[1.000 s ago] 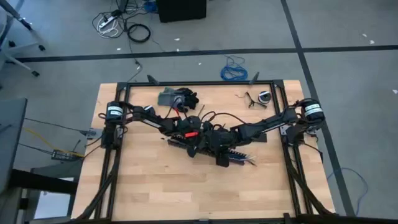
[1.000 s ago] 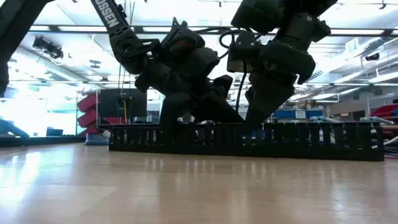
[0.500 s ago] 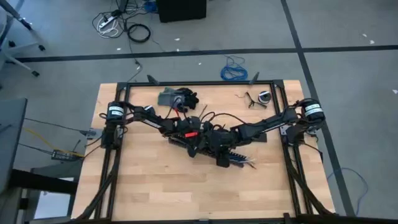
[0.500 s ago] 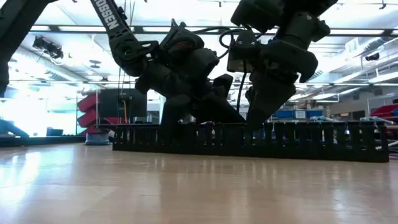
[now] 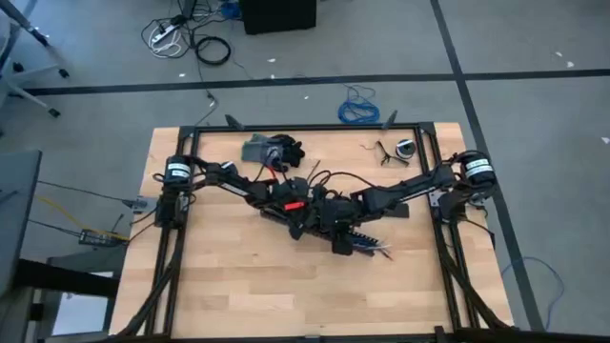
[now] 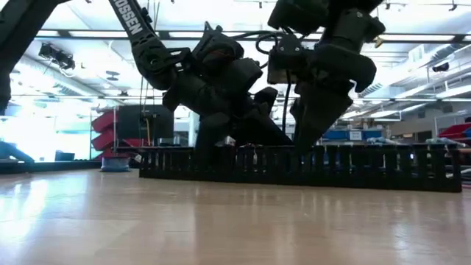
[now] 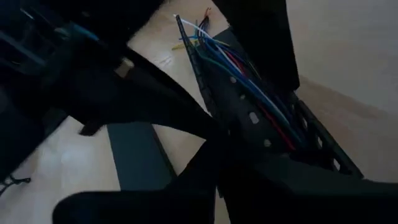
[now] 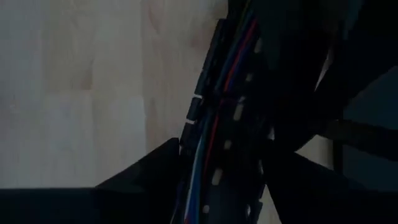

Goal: Ziptie cables
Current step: Put the cable wires in the black cable duct

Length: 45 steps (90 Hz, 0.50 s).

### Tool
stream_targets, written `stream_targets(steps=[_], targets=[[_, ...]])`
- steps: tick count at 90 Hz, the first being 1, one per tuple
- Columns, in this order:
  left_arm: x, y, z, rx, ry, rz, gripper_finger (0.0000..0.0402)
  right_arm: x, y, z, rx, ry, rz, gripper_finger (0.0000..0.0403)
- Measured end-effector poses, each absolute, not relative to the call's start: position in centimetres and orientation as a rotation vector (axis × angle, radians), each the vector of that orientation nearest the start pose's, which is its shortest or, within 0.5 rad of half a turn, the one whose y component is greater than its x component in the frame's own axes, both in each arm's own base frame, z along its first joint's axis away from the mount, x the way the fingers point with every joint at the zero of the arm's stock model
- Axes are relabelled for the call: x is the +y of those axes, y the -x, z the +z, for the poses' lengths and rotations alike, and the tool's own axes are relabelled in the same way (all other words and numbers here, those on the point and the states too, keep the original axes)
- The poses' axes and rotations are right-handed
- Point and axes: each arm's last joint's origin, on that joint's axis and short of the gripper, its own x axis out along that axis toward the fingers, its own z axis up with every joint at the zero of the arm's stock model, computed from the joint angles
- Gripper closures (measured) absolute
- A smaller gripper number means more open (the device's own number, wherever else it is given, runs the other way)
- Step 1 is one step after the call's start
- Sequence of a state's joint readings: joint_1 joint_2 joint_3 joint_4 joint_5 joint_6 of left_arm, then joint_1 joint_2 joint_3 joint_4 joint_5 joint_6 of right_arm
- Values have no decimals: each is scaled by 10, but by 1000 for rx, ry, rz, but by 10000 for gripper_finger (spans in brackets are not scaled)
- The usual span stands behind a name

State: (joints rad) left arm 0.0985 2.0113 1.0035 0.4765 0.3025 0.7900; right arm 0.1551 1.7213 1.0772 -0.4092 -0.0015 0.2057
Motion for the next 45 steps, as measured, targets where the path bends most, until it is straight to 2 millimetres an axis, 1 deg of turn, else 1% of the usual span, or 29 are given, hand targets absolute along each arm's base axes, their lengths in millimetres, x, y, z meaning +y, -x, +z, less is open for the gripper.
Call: stream_targets(steps=[9, 19, 29, 40, 45], targets=[[31, -395, 119, 424, -664, -383, 401, 53, -339, 195, 1022, -95, 27, 165], [32, -395, 119, 433, -665, -373, 401, 51, -341, 200, 1023, -86, 9, 148], [32, -395, 118, 439, -663, -370, 402, 52, -344, 210, 999, -77, 6, 133], [32, -395, 118, 440, -662, -371, 402, 52, -339, 208, 1062, -88, -20, 126], [32, -395, 118, 440, -662, -372, 401, 51, -336, 207, 1097, -96, -57, 125]])
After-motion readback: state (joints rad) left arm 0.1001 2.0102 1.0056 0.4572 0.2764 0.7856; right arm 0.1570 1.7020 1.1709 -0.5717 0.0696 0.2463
